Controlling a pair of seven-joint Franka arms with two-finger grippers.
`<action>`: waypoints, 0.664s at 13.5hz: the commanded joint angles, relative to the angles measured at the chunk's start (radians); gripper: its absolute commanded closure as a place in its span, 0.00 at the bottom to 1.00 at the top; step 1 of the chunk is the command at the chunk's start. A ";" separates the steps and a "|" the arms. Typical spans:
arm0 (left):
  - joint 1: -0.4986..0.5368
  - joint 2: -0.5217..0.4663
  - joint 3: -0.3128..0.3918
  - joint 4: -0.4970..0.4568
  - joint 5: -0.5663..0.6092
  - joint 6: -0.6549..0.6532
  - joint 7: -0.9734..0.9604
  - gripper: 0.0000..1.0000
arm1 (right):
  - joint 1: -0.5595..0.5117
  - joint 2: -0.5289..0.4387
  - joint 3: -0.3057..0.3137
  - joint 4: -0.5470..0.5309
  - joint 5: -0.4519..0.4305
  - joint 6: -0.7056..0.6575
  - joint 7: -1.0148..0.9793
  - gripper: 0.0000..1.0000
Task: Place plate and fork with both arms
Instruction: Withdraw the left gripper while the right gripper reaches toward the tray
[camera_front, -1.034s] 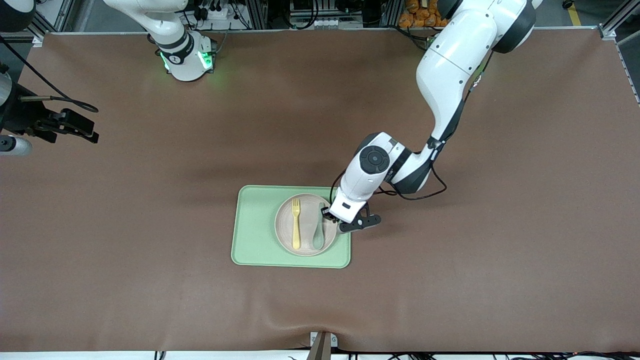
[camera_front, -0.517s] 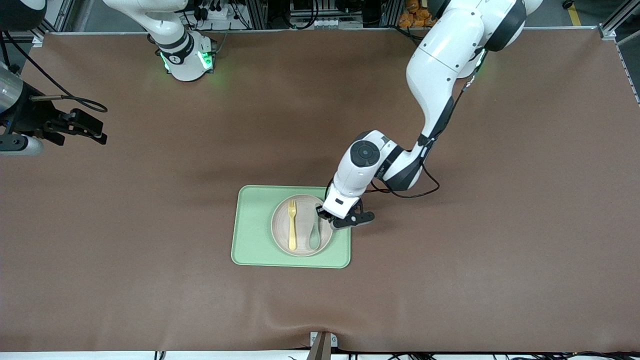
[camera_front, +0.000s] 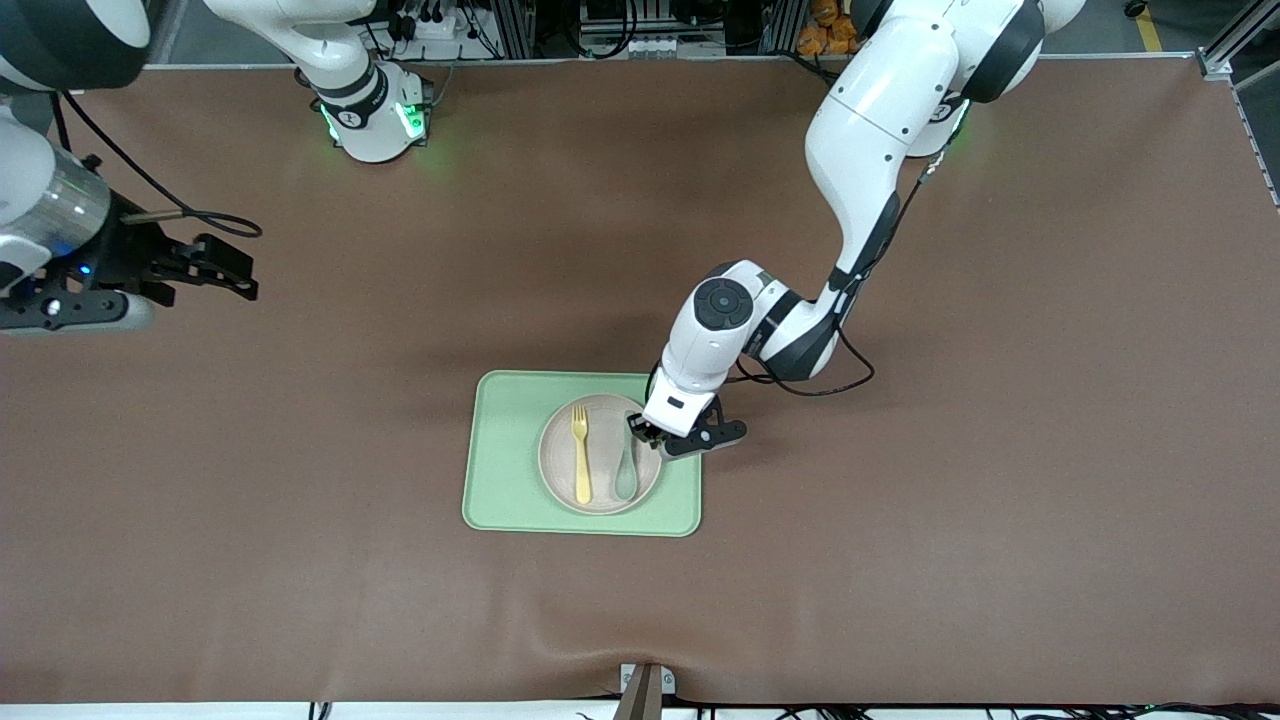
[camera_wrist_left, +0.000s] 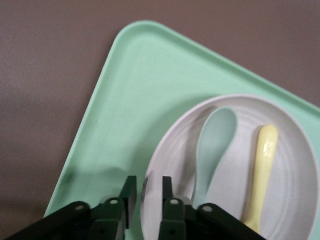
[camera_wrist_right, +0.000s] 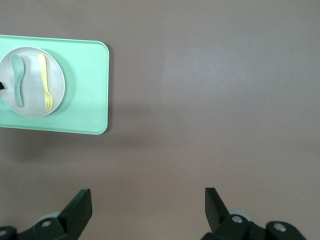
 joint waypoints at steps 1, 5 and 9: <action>0.016 -0.081 0.009 -0.009 0.033 -0.046 -0.035 0.00 | 0.037 0.050 -0.002 0.056 0.011 0.027 0.067 0.00; 0.065 -0.197 0.010 -0.009 0.040 -0.229 0.062 0.00 | 0.098 0.142 -0.004 0.157 -0.002 0.032 0.066 0.00; 0.164 -0.298 0.009 -0.012 0.042 -0.382 0.152 0.00 | 0.149 0.231 -0.006 0.248 -0.006 0.035 0.084 0.00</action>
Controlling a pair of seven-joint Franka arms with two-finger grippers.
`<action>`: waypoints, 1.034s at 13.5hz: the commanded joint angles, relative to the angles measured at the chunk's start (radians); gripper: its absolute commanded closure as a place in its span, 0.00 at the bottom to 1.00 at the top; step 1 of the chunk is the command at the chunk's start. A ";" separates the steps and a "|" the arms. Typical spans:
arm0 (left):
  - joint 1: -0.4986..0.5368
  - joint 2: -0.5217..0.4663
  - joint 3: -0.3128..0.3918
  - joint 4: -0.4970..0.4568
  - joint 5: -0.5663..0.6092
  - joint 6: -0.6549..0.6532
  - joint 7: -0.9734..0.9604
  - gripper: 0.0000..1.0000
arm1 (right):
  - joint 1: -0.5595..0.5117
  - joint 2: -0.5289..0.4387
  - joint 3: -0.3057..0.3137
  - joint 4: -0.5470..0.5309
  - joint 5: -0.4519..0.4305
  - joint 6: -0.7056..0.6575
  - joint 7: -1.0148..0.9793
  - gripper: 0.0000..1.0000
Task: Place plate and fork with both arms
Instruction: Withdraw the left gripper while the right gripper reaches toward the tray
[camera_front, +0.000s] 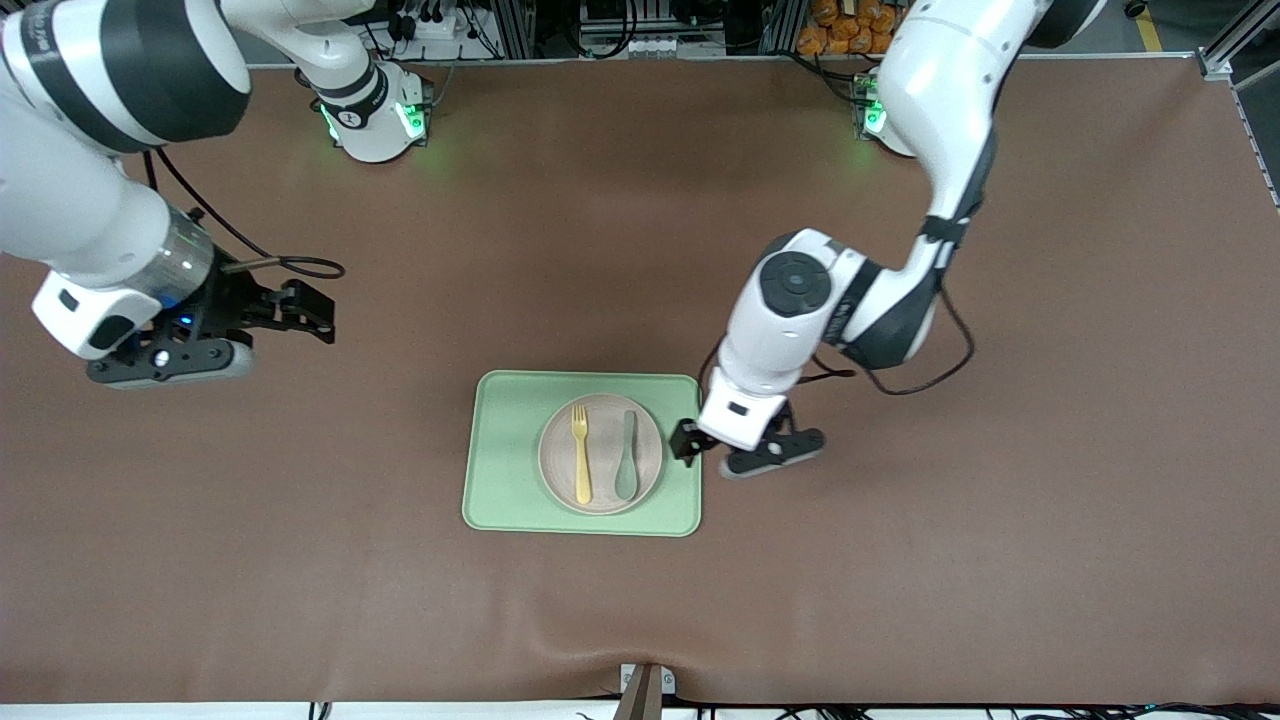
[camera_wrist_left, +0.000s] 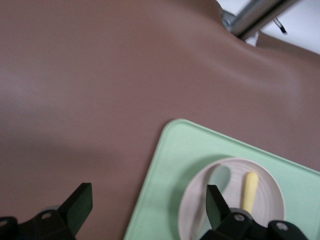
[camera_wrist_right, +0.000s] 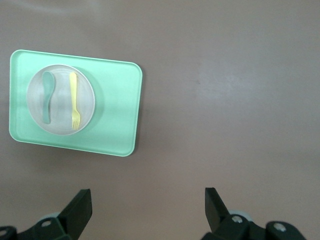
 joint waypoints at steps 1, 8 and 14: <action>0.069 -0.079 -0.007 -0.031 0.031 -0.082 0.043 0.00 | 0.037 0.087 -0.006 0.103 -0.005 -0.004 0.032 0.00; 0.276 -0.216 -0.007 -0.030 0.029 -0.313 0.322 0.00 | 0.188 0.317 -0.008 0.257 -0.095 0.082 0.235 0.00; 0.422 -0.308 -0.017 -0.030 0.013 -0.396 0.431 0.00 | 0.263 0.455 -0.009 0.278 -0.097 0.238 0.329 0.00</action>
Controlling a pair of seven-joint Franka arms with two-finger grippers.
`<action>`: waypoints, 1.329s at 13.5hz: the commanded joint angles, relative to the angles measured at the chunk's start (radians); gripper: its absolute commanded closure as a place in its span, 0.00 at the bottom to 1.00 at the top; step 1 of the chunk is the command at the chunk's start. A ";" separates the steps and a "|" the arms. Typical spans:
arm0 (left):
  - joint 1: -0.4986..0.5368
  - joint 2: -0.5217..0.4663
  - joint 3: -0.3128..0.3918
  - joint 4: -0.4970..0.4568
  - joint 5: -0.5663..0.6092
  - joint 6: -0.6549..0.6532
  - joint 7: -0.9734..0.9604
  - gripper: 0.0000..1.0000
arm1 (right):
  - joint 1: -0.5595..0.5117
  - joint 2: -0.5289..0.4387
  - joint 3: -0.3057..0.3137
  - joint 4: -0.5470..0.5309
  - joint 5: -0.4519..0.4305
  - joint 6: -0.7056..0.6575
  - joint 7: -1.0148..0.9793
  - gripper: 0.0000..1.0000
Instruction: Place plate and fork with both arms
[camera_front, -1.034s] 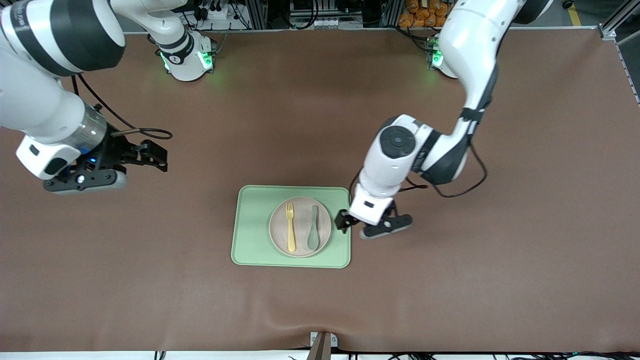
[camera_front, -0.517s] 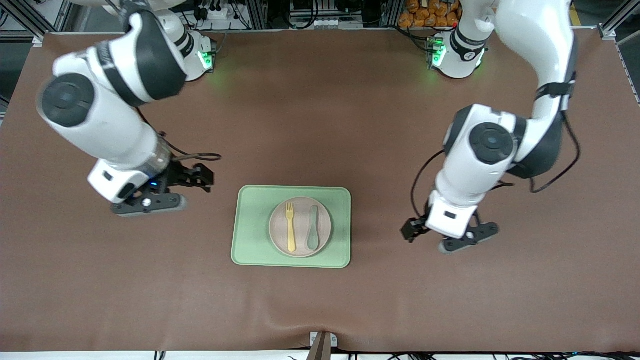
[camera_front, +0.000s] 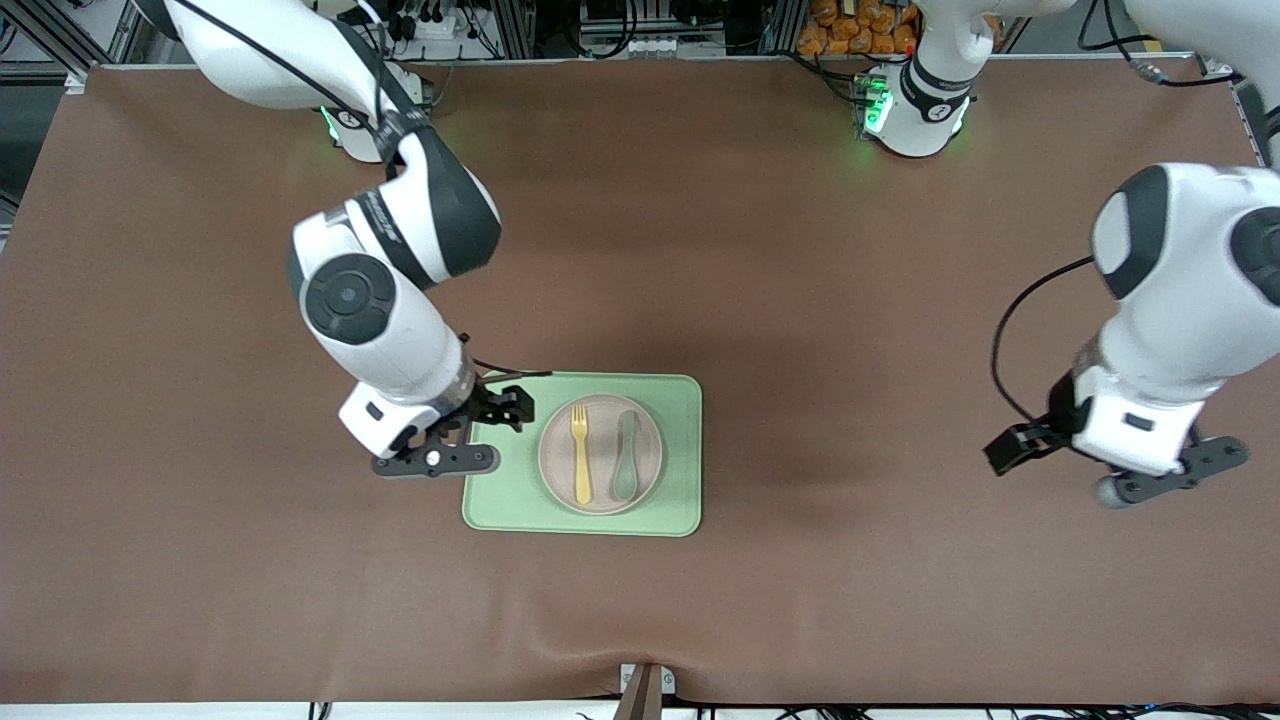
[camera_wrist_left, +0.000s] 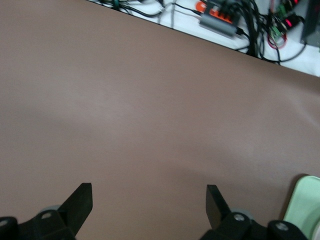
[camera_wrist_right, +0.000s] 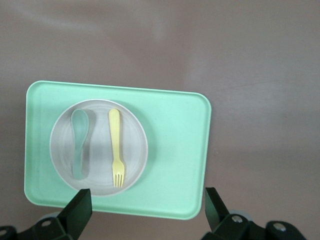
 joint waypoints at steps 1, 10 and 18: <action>0.029 -0.055 -0.018 -0.030 0.005 -0.058 0.033 0.00 | 0.031 0.070 -0.008 0.055 -0.016 0.030 0.040 0.00; 0.040 -0.231 -0.007 -0.031 -0.064 -0.355 0.272 0.00 | 0.081 0.192 -0.011 0.048 -0.062 0.147 0.052 0.14; 0.044 -0.389 -0.007 -0.072 -0.089 -0.552 0.452 0.00 | 0.112 0.278 -0.014 0.046 -0.065 0.247 0.117 0.23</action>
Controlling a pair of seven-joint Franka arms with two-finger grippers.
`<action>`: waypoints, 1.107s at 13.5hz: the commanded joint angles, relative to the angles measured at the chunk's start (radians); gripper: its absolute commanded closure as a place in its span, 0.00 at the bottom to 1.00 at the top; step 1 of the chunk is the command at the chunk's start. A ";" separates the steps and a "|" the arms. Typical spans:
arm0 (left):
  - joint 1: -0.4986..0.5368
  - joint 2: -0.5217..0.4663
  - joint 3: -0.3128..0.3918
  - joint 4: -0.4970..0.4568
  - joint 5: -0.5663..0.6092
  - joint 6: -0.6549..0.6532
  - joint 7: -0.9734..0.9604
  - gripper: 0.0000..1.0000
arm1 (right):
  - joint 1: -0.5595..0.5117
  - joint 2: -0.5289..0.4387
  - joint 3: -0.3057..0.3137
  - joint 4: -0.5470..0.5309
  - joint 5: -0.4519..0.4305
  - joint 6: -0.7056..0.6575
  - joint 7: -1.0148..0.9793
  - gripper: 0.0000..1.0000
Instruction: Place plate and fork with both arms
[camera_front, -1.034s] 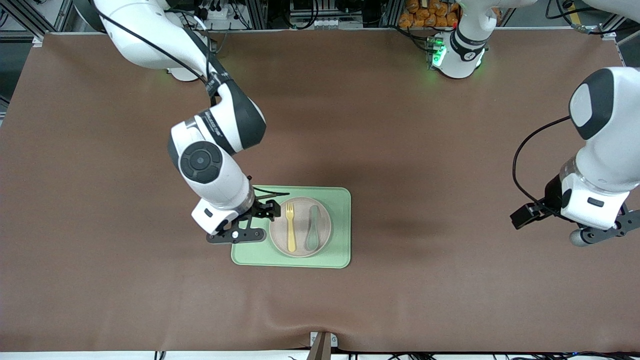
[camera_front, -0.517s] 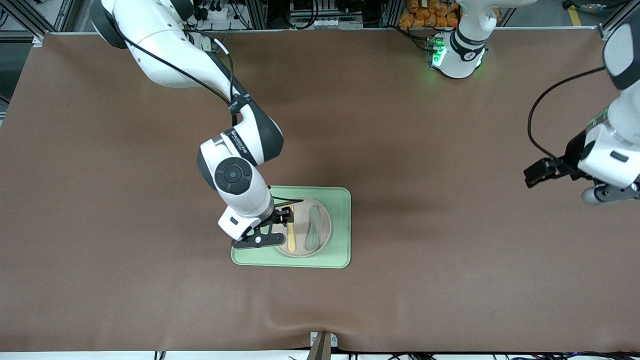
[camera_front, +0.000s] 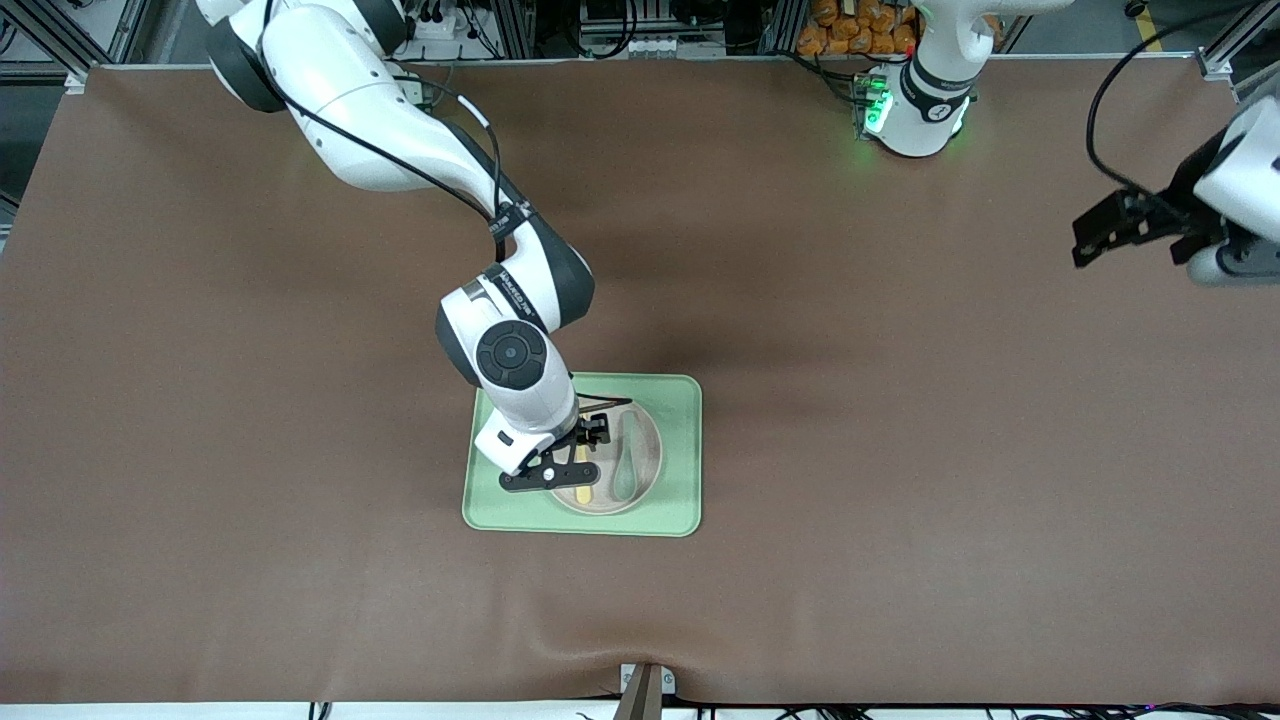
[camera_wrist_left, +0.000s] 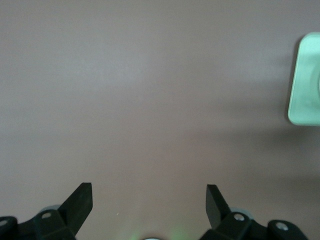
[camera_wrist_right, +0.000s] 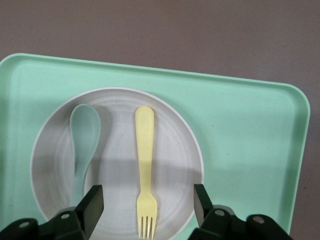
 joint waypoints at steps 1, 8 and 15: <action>0.013 -0.060 -0.003 -0.078 -0.038 -0.006 0.044 0.00 | 0.011 0.049 -0.010 0.036 -0.036 0.011 0.045 0.27; 0.035 -0.066 -0.038 -0.086 -0.062 0.000 0.045 0.00 | 0.017 0.089 -0.008 0.025 -0.062 0.071 0.078 0.34; 0.038 -0.057 -0.058 -0.069 -0.042 0.008 0.085 0.00 | 0.019 0.108 -0.008 0.002 -0.062 0.122 0.092 0.40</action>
